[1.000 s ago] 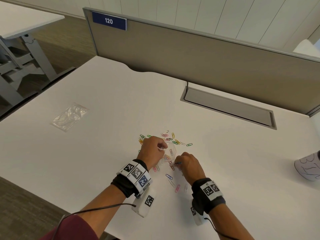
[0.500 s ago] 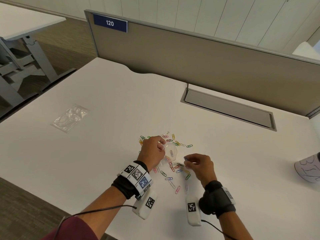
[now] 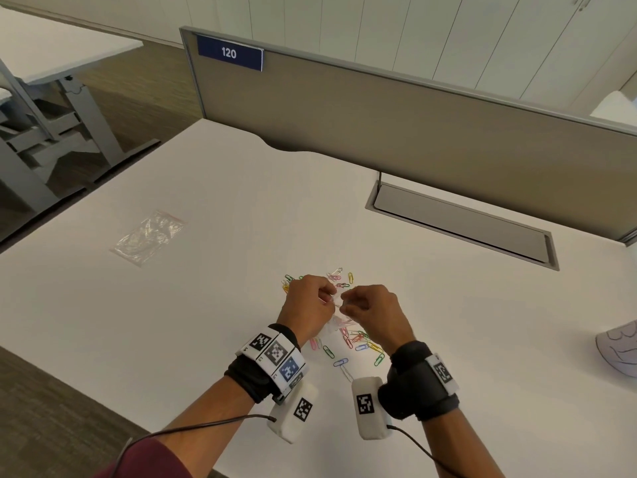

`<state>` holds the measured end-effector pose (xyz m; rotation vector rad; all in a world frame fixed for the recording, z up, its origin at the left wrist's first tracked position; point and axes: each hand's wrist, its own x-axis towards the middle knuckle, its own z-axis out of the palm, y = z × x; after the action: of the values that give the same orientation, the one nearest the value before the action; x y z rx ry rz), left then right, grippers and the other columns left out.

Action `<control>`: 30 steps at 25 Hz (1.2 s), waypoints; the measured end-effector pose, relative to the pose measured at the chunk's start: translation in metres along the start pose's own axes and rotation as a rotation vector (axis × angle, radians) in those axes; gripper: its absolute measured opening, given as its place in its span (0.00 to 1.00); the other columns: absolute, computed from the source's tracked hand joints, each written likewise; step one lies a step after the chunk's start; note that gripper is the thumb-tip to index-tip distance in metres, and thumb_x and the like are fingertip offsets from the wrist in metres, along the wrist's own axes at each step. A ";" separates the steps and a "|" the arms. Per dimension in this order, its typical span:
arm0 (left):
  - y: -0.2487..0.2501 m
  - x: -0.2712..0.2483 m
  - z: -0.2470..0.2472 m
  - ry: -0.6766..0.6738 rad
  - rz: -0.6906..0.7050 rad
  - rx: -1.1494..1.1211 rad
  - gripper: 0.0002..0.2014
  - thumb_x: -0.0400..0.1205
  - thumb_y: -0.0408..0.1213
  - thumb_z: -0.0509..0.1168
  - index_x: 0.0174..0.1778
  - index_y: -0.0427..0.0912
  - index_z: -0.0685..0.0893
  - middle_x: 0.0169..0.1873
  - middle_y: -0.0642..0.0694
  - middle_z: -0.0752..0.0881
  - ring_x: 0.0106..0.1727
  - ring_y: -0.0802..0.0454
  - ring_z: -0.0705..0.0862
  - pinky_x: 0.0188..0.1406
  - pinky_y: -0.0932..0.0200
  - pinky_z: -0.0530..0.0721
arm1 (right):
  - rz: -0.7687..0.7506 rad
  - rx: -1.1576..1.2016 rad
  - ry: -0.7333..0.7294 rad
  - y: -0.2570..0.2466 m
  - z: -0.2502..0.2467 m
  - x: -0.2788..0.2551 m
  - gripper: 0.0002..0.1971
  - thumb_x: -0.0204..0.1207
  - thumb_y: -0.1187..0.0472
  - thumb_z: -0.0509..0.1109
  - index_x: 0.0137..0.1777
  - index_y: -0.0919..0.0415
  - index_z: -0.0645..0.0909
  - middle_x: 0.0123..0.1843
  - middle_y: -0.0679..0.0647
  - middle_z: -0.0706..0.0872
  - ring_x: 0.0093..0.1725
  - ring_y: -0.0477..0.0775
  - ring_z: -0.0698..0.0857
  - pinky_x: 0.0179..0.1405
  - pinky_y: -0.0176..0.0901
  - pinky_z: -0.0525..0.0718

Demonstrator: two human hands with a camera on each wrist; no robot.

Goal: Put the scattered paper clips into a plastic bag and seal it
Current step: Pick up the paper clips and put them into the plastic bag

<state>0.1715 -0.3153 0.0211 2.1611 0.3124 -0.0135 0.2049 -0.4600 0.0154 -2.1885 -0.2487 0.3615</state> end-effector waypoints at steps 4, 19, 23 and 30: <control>-0.004 0.001 -0.005 0.005 -0.004 0.011 0.10 0.76 0.28 0.72 0.53 0.38 0.88 0.44 0.43 0.90 0.40 0.54 0.86 0.40 0.66 0.85 | -0.118 0.059 0.076 -0.006 -0.006 -0.010 0.08 0.77 0.63 0.71 0.54 0.58 0.88 0.50 0.48 0.92 0.49 0.42 0.89 0.49 0.26 0.83; -0.011 0.000 -0.021 0.046 0.031 0.014 0.08 0.75 0.27 0.72 0.49 0.38 0.89 0.42 0.42 0.90 0.34 0.58 0.84 0.28 0.84 0.78 | 0.348 -0.311 -0.123 0.082 0.001 -0.074 0.37 0.58 0.63 0.85 0.64 0.61 0.67 0.55 0.54 0.70 0.52 0.56 0.76 0.53 0.44 0.81; -0.010 0.001 -0.026 0.059 0.047 0.024 0.09 0.74 0.26 0.71 0.48 0.37 0.89 0.41 0.41 0.91 0.34 0.56 0.85 0.29 0.82 0.79 | 0.275 -0.231 -0.011 0.071 0.021 -0.045 0.31 0.58 0.68 0.84 0.60 0.66 0.73 0.51 0.57 0.75 0.48 0.59 0.77 0.45 0.44 0.77; -0.015 0.004 -0.080 0.176 0.013 -0.035 0.08 0.71 0.22 0.72 0.43 0.34 0.90 0.36 0.39 0.91 0.34 0.46 0.91 0.41 0.51 0.92 | -0.022 -0.228 0.035 0.048 0.034 -0.002 0.16 0.70 0.57 0.77 0.56 0.60 0.81 0.52 0.55 0.80 0.51 0.55 0.79 0.49 0.42 0.77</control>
<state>0.1639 -0.2419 0.0544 2.1339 0.3965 0.1890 0.1934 -0.4640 -0.0423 -2.4118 -0.3063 0.2937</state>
